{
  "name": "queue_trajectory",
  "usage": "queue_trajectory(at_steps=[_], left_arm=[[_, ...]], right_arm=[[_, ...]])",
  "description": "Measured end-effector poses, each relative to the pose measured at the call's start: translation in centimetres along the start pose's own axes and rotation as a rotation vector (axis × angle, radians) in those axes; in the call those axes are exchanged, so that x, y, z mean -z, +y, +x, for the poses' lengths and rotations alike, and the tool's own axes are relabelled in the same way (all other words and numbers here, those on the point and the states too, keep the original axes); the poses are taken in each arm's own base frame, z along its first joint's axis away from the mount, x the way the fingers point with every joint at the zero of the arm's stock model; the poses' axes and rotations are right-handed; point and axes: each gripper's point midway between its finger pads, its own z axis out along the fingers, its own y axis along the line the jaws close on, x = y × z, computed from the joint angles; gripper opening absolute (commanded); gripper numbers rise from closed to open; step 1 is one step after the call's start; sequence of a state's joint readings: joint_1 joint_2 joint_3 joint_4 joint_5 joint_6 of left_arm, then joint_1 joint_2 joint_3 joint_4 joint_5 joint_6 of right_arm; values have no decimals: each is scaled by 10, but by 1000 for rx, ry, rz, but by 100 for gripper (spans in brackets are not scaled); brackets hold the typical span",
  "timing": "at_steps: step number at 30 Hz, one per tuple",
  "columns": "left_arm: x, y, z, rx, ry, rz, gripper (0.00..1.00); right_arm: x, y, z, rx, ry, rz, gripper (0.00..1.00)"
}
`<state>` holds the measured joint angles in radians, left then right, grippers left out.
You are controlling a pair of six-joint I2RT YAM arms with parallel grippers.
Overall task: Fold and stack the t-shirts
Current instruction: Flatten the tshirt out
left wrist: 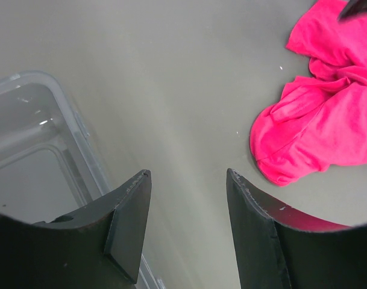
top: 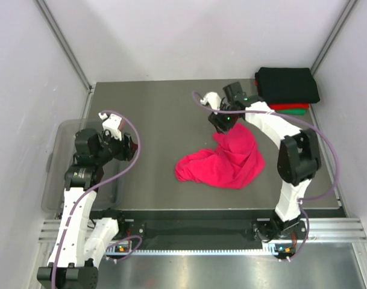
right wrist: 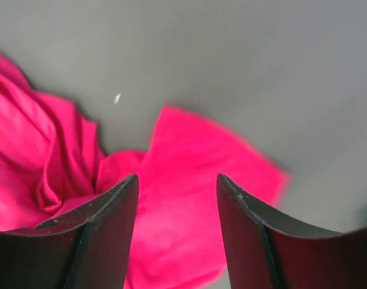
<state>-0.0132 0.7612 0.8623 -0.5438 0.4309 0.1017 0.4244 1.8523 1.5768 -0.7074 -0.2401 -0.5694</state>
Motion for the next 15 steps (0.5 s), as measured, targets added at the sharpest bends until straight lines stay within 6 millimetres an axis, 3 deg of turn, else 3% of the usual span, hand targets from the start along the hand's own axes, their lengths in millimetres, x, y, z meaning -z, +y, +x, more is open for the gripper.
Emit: queue_trajectory(at_steps=[4, 11, 15], left_arm=[[-1, 0, 7, 6, 13, 1, 58], [-3, 0, 9, 8, 15, 5, 58], [-5, 0, 17, 15, 31, 6, 58]], right_arm=[[-33, 14, 40, -37, 116, -61, 56], [-50, 15, 48, -50, 126, -71, 59], [-69, 21, 62, -68, 166, -100, 60]])
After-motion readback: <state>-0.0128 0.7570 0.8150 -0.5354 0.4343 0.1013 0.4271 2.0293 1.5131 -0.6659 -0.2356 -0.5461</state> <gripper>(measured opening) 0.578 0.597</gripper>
